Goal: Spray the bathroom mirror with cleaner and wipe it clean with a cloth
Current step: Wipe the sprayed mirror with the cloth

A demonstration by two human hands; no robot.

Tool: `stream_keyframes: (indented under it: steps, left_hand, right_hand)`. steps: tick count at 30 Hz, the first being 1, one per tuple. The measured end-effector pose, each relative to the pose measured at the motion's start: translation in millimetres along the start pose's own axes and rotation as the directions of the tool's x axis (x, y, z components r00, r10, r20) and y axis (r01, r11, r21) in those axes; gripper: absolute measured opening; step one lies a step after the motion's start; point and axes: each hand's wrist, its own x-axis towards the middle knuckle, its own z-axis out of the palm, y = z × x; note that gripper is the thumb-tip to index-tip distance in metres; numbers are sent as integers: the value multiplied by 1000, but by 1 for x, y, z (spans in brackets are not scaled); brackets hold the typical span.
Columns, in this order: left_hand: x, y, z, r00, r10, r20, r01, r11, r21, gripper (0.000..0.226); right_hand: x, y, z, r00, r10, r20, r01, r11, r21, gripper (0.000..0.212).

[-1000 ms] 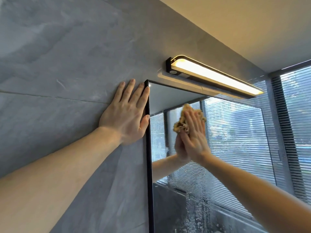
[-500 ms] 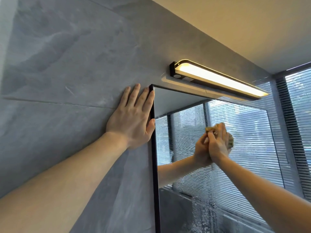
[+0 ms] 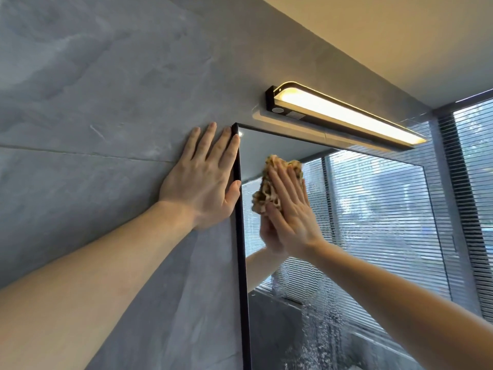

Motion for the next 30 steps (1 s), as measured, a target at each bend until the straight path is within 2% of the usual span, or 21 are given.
stream_keyframes:
  steps: [3,5,7,9,10,11,14,16,17,19,21,23,26,30]
  left_hand:
    - [0,0,1,1000,-1,-6,1,1000,19,86]
    - [1,0,1,1000,1,-11,-1,1000,31,86]
    - [1,0,1,1000,0,-16,1,999,33,86]
    - [1,1,0,1000,-3,-20,4,999,33,86]
    - [1,1,0,1000,-3,-19,4,999,34,86]
    - [1,1,-1,1000,-5,-17,5,999,34,86]
    - [1,1,-1,1000,-11,-19,12,999,32,87]
    - [1,1,-1,1000,-11,-20,12,999,33,87]
    - [1,1,-1,1000,-12,-22,13,999,32,87]
    - [1,2,-1,1000,-12,-21,13,1000,27,87]
    - [0,1,-1,1000,-10,-17,11,1000,25,87]
    - [0,1,-1,1000,-8,-18,8,1000,24,87]
    - [0,0,0,1000,-8,-27,9,1000,16,86]
    - [0,-1,2,999,-8,-44,8,1000,18,85]
  right_hand:
    - [-10,55,-6,981,179,-75,-181,983,-12,65]
    - [-21,97,-15,929,354,-109,-358,934,-10,67]
    - [-37,128,-27,801,585,-124,-589,808,5,77]
    - [-53,141,-35,601,795,-78,-794,606,47,89]
    - [-59,142,-36,531,845,-63,-843,534,61,92]
    - [-63,141,-36,496,866,-61,-864,499,68,94]
    - [-61,132,-33,469,881,-63,-878,473,79,96]
    - [-55,118,-31,497,865,-62,-861,501,88,99]
    - [-52,108,-28,549,833,-70,-829,553,81,97]
    - [-43,80,-21,700,710,-79,-709,704,43,94]
    - [-33,44,-13,854,520,-28,-521,852,-46,88]
    - [-28,7,-10,951,299,79,-291,951,-100,79]
    - [-33,-29,-10,980,48,195,-34,997,-75,77]
    - [-42,-22,-7,975,-48,219,62,996,-58,73]
